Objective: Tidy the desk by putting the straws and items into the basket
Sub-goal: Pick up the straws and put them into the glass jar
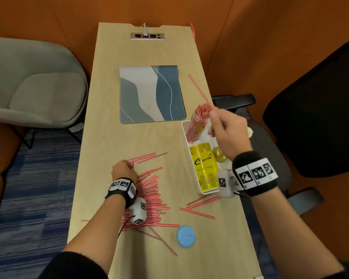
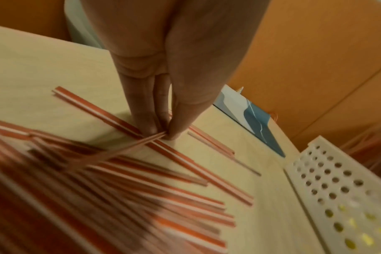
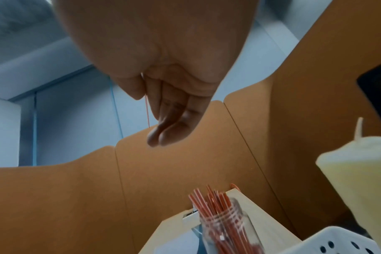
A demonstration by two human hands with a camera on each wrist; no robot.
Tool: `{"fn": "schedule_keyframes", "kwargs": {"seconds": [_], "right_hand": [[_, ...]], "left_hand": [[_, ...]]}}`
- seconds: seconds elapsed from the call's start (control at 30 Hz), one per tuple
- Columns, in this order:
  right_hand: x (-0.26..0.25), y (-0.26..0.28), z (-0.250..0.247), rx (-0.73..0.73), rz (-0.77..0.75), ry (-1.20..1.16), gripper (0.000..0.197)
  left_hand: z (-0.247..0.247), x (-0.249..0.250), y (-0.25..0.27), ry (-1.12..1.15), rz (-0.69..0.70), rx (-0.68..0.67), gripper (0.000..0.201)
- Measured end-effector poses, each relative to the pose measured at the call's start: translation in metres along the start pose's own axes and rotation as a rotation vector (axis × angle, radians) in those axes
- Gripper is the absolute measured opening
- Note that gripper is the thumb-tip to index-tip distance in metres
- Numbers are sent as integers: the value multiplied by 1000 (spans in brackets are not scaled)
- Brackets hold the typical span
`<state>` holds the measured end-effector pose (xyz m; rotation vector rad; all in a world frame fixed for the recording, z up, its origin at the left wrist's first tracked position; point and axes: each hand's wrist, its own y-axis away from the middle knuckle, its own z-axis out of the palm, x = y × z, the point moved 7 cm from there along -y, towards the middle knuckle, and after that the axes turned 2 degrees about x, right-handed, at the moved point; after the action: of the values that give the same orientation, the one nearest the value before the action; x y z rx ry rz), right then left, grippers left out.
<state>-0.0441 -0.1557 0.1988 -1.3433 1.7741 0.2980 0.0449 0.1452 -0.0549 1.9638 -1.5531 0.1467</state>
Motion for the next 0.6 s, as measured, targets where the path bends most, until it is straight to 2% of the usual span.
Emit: {"fn": "schedule_keyframes", "kwargs": {"seconds": [0.1,0.17,0.27,0.43,0.5,0.6], "right_hand": [[5,-25,-14,40,-2,-36,34],[10,-33,-20,49,25,-74,33],[18,-35,-24,74,55,-147,29],[26,-36,-38,230,61,-247,25],[31,-39,-44,267,70,-218,24],[38,-46,-43,233,85,-120,24]], "left_hand": [[-4,16,-4,62,6,-12,12],[-16,40,-3,142,75,20,11],[-43,92,6,344,251,55,13],[-101,192,34,665,557,51,13],[-122,227,49,773,664,42,15],[-148,270,70,881,803,27,16]]}}
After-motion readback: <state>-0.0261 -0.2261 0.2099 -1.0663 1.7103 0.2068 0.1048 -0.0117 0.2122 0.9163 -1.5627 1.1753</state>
